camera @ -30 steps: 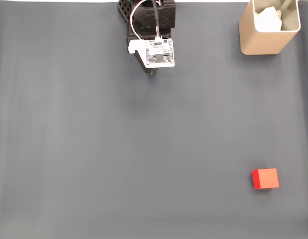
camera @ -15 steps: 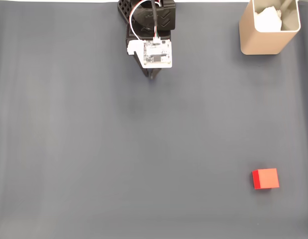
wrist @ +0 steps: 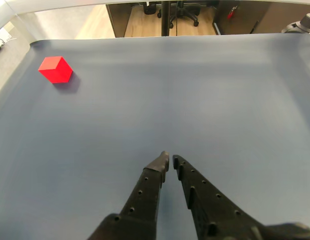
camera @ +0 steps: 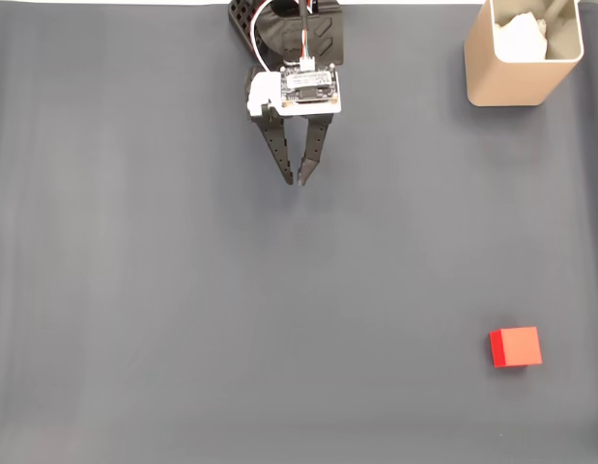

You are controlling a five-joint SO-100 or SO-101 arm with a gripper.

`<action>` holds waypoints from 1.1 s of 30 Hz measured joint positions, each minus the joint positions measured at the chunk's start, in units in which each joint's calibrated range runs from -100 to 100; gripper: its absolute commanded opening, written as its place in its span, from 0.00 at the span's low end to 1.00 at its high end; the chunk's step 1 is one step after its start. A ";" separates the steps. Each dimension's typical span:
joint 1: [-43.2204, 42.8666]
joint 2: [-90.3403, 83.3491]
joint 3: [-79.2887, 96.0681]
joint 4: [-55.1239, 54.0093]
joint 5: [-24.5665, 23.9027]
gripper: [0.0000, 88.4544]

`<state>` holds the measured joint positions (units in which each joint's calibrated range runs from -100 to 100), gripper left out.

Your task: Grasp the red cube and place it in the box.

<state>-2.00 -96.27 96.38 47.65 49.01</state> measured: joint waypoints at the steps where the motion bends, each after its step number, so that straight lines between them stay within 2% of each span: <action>1: 0.00 0.96 -0.99 -0.32 0.00 0.00; 16: -3.86 22.49 -27.67 0.64 -0.54 0.00; 29: -13.80 42.12 -55.52 11.61 -0.83 0.00; 33: -17.43 46.29 -60.94 12.33 0.59 0.00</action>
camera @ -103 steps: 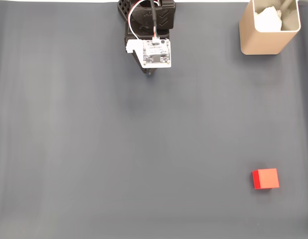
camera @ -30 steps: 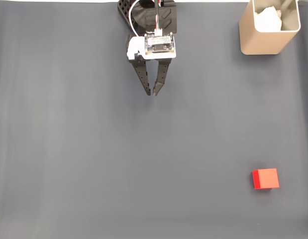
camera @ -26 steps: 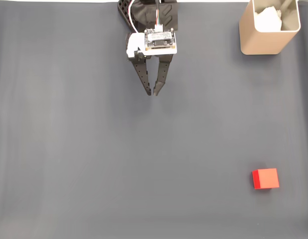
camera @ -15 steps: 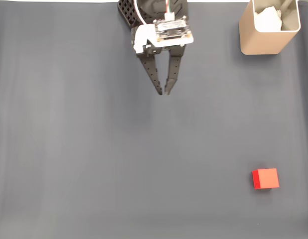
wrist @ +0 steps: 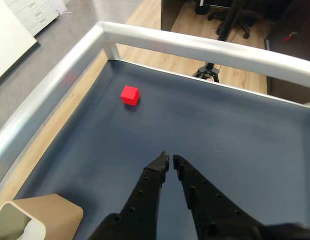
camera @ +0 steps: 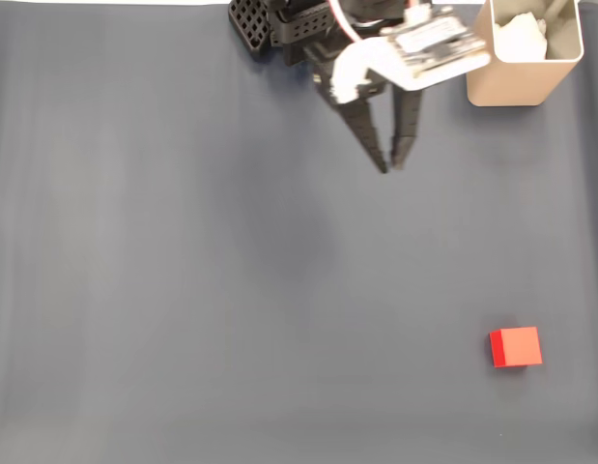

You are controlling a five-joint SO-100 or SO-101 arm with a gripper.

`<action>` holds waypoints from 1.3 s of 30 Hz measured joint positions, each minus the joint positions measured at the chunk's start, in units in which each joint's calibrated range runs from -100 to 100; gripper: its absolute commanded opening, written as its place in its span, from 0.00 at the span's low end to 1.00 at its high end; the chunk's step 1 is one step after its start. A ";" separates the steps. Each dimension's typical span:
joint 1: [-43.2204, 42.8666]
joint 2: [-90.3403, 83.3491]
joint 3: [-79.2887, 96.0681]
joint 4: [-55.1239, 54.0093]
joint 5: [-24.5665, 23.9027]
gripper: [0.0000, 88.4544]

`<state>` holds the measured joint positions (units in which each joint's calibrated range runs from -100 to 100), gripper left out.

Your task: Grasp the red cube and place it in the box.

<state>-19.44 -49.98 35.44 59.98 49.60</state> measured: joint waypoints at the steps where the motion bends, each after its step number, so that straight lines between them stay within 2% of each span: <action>1: -0.82 0.96 -1.18 0.00 0.44 0.00; 14: -7.05 14.24 -12.39 0.00 3.66 0.00; 32: -8.09 35.43 -29.29 3.82 1.90 0.02; 39: -7.94 43.86 -35.08 3.98 1.90 0.09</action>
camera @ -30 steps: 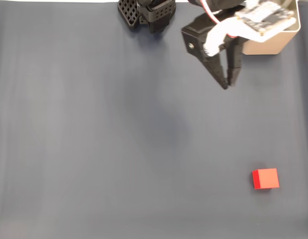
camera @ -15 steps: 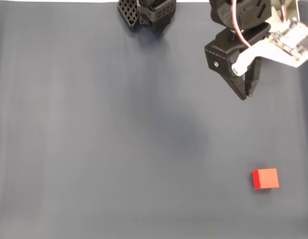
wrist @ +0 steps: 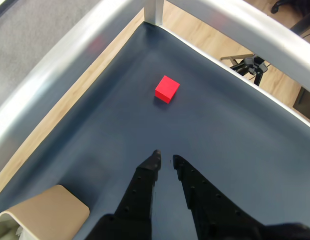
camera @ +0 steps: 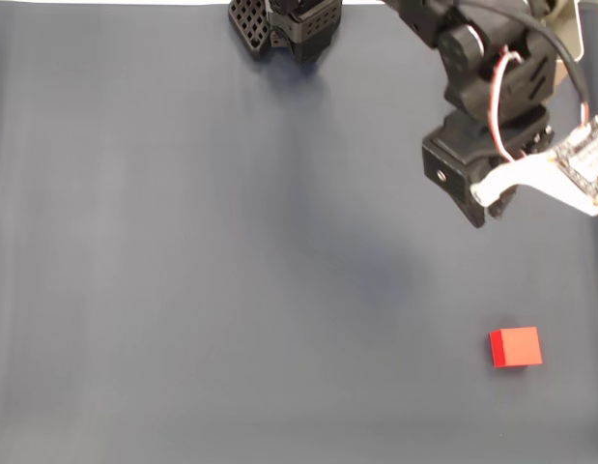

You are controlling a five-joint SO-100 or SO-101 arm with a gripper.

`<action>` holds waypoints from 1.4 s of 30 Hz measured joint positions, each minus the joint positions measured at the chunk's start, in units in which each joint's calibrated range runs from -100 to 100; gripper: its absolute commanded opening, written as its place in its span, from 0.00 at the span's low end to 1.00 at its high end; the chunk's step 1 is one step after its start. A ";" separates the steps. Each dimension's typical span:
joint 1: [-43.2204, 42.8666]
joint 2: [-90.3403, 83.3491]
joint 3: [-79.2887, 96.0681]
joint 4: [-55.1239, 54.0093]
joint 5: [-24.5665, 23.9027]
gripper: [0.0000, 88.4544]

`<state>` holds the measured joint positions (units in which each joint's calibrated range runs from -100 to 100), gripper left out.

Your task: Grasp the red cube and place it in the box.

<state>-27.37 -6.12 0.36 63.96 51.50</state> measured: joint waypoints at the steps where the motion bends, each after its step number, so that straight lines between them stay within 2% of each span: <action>1: 0.00 1.22 -1.18 0.00 0.00 0.10; 23: 1.19 19.63 -20.34 0.24 -6.06 0.28; 33: 2.74 27.53 -25.86 0.24 -6.74 0.33; 42: 3.34 36.04 -34.45 0.24 -8.01 0.41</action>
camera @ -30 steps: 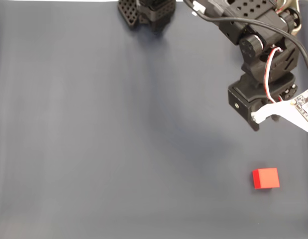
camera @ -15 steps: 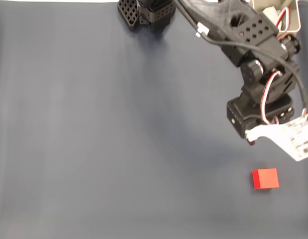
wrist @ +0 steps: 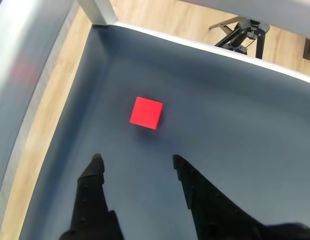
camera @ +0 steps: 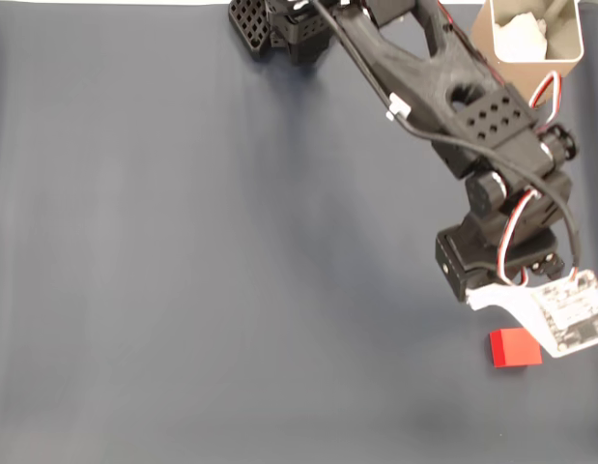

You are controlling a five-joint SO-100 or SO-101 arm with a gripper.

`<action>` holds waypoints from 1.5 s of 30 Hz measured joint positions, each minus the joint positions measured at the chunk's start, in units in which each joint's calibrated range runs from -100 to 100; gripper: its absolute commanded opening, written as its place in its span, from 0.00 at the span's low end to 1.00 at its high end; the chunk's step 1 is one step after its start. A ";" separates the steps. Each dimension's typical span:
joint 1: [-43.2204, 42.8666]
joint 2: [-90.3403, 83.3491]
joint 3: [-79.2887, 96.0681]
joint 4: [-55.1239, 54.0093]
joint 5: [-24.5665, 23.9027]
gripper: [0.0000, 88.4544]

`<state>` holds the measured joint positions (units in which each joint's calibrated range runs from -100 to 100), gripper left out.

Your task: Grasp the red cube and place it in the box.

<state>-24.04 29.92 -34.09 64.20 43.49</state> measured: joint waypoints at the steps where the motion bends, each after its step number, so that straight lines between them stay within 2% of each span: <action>1: 0.00 0.96 -1.08 0.00 -0.20 0.42; 13: -0.07 15.54 -17.63 0.00 0.15 0.51; 29: -0.07 29.70 -33.09 -1.99 0.63 0.52; 45: -0.15 32.48 -35.71 -4.93 0.63 0.52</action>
<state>-24.18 62.40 -69.80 59.27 44.13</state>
